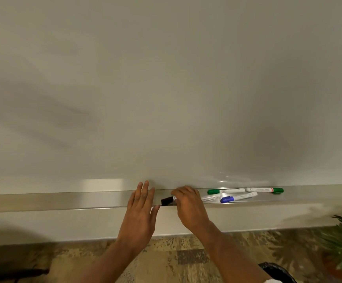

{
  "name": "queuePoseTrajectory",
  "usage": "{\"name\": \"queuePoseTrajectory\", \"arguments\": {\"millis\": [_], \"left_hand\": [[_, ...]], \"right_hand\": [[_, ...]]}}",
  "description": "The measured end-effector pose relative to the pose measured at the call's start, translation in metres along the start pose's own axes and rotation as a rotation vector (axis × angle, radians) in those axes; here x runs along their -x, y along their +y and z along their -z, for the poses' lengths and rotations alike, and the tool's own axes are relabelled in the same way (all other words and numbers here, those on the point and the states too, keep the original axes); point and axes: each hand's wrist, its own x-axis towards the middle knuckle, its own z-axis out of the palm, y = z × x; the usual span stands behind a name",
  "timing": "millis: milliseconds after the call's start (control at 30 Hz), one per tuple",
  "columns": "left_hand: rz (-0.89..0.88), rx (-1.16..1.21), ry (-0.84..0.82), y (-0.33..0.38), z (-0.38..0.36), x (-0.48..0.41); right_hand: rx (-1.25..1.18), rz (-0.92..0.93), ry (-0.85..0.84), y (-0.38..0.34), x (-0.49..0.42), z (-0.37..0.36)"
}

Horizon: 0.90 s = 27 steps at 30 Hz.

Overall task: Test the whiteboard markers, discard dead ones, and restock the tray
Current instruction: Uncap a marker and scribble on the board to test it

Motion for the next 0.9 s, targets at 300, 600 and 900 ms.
{"name": "queuePoseTrajectory", "arguments": {"millis": [300, 600, 900], "left_hand": [[0.041, 0.178, -0.014, -0.009, 0.012, -0.002], [0.318, 0.817, 0.136, 0.024, 0.086, -0.026], [0.394, 1.31, 0.026, 0.089, 0.184, -0.026]], "right_hand": [[0.078, 0.129, 0.079, 0.002, -0.013, -0.01], [-0.341, 0.074, 0.325, -0.065, -0.014, 0.036], [-0.932, 0.007, 0.161, -0.109, 0.015, 0.16]]}}
